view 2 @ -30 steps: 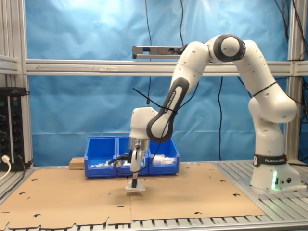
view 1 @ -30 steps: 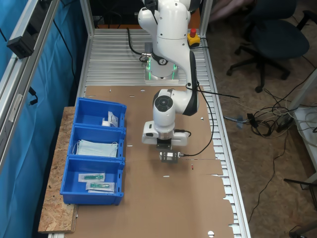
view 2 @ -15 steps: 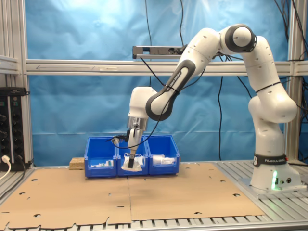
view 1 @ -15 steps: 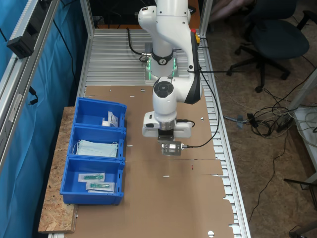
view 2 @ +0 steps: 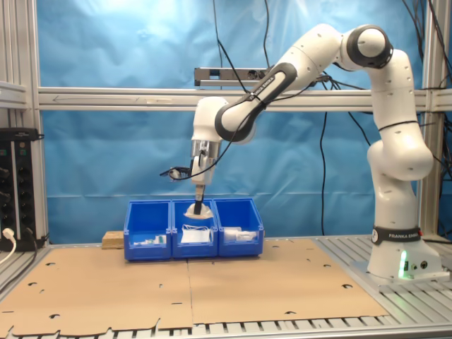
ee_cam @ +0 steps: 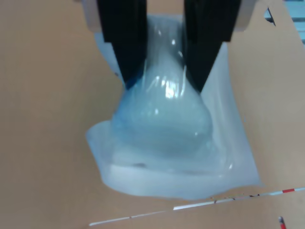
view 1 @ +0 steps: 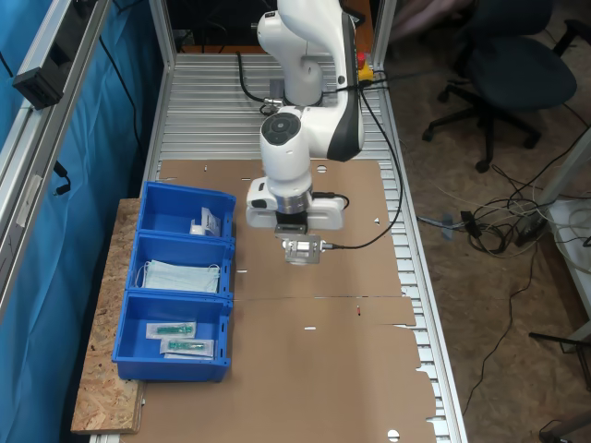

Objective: Pick and place sorting task of medical equipment.

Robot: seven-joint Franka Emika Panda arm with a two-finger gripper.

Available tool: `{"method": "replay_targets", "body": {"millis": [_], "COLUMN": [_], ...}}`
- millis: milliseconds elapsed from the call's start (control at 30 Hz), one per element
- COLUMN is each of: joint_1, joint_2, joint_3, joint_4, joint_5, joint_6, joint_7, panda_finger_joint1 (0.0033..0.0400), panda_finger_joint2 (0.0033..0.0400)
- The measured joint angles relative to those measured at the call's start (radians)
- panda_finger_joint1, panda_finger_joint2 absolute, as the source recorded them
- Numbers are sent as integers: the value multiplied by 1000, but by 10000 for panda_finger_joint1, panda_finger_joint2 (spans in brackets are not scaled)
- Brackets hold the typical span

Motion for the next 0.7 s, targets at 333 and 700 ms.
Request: {"method": "replay_targets", "body": {"millis": [333,700], "joint_1": [-200,-414], "joint_2": [-49,-55], "joint_3": [42,99], "joint_4": [0,-3], "joint_5": [-64,-95], "joint_6": [-112,-169], "joint_7": [0,0], "panda_finger_joint1": [53,53], "panda_finger_joint2": [53,53]}}
